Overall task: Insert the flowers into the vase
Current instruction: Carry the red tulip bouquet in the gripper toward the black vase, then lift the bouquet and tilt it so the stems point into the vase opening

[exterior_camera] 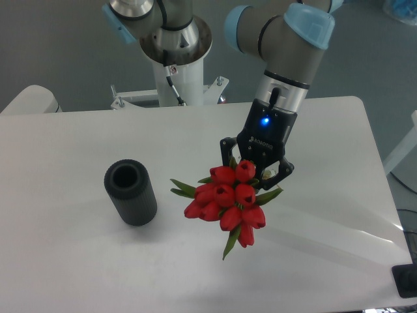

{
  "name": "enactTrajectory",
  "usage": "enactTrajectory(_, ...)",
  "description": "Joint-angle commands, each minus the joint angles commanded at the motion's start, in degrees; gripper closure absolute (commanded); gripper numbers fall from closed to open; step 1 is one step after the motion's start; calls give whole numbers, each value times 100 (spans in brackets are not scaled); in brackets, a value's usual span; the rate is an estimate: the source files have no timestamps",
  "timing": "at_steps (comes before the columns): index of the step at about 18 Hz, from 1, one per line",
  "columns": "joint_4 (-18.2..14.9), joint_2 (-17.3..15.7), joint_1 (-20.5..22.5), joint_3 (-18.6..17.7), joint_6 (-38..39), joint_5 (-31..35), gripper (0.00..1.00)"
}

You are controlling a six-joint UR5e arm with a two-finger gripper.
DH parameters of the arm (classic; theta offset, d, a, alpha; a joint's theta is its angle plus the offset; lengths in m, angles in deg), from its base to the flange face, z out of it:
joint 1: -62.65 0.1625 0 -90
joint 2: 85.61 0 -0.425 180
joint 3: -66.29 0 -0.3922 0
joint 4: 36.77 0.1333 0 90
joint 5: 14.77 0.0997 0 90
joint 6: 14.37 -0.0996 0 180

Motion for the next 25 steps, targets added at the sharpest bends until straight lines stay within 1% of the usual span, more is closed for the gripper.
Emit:
enactTrajectory(2,18,0,0,-35,9,-9,78)
enactTrajectory(6,0,-9,-9,9,79,-18,78)
enactTrajectory(11,18,-26,-97,35,492,-17,78)
enactTrajectory(12,18,-79,-114,35,562,-18,78)
enactTrajectory(17,79,-141,-360,35,888,-35,78)
enactTrajectory(22,79,-141,-624,53,1010,-456,78)
enactTrajectory(25,88,-149,-642,0,1108,-1044,78)
